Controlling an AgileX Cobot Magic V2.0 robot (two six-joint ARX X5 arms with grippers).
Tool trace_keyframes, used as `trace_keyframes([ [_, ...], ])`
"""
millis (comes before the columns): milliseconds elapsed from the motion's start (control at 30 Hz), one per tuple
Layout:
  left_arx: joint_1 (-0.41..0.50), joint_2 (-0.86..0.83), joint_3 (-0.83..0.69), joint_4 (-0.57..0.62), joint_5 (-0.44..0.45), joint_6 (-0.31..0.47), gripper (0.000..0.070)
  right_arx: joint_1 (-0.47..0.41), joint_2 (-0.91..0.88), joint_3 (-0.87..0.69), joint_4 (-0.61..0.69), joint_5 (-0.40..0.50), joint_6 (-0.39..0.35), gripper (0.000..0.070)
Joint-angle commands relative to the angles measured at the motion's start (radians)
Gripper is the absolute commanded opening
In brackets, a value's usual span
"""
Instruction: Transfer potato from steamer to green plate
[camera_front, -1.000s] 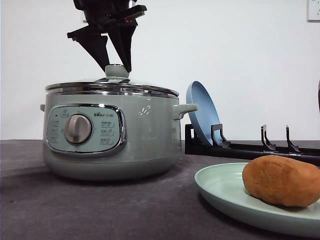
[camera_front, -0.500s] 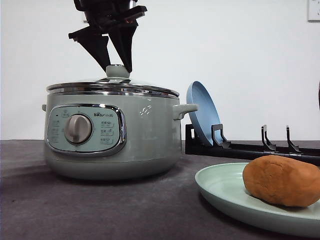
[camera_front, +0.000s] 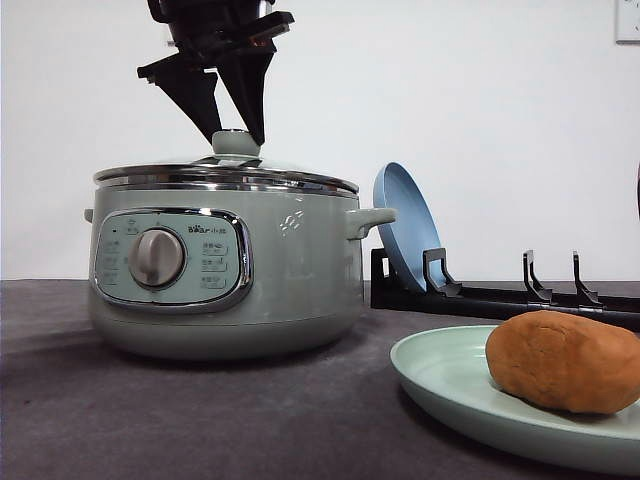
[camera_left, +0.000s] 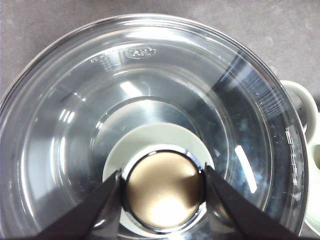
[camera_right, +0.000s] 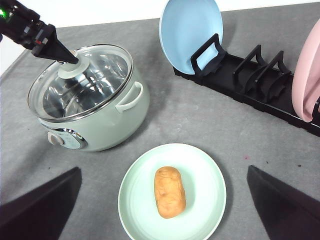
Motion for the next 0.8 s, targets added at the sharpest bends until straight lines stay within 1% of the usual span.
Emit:
trace_keyframes([
  [0,-0.009,0.016,0.017,0.054,0.013,0.028,0.0000,0.005,0.002,0.016,0.006,0.004,0.013,0.0700],
  [233,-0.009,-0.019,0.017,0.053,0.013,0.028,0.0000,0.005,0.002,0.016,0.006,0.004,0.018,0.0700],
  [767,-0.013,-0.021,0.017,0.040,0.011,0.032,0.0000,0.005,0.002,0.016,0.006,0.004,0.021,0.0700],
])
